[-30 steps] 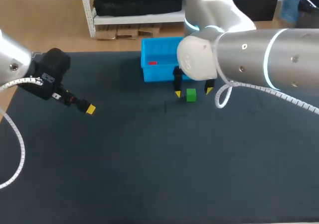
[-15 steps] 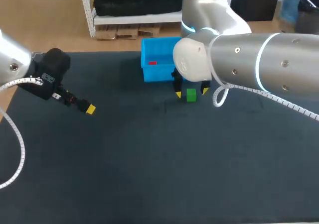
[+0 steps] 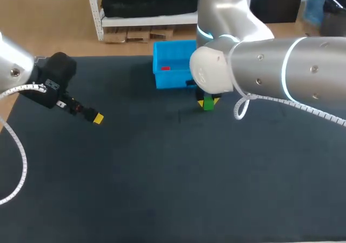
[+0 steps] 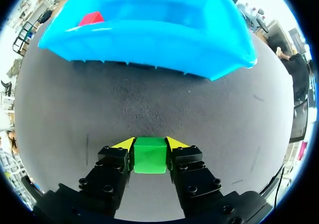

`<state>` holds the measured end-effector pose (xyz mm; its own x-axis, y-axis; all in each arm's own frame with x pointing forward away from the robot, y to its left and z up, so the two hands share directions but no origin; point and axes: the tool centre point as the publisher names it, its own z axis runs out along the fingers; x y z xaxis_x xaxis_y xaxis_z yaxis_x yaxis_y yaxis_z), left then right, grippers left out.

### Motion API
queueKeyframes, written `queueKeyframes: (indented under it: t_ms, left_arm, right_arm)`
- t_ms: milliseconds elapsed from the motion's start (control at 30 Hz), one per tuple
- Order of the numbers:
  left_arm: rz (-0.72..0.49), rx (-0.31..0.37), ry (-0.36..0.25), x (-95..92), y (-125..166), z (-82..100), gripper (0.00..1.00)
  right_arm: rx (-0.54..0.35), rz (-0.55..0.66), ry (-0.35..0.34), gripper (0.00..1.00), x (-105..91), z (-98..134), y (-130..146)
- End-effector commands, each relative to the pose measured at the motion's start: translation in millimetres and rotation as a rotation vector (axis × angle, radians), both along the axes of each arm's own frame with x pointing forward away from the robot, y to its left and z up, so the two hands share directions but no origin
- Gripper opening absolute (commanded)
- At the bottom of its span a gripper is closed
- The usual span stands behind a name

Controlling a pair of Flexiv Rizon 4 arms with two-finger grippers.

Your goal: Use the left arm to pick the red cube and place it into the blue plastic box first, then use the right arm to grasp the green cube and put it into the same blue plastic box after the first action is fully finished.

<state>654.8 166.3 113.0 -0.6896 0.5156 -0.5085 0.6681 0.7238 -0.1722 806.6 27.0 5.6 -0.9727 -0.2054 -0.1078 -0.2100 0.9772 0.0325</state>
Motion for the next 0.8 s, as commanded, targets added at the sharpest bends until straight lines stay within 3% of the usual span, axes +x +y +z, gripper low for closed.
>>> queueKeyframes:
  t_ms: [33,500,600,800]
  left_arm:
    - [-0.002,-0.004,-0.002,0.4,0.4,-1.2,1.0]
    - [-0.002,-0.004,-0.002,0.4,0.4,-1.2,1.0]
    - [-0.002,-0.004,-0.002,0.4,0.4,-1.2,1.0]
    - [-0.002,-0.004,-0.002,0.4,0.4,-1.2,1.0]
  right_arm:
    - [-0.008,-0.007,-0.056,0.0,-12.4,17.4,-2.1]
    - [-0.068,0.025,-0.334,0.0,-4.5,110.6,3.9]
    - [-0.062,0.033,-0.388,0.0,-5.5,120.8,8.5]
    - [-0.05,0.051,-0.441,0.0,-4.6,120.1,11.4]
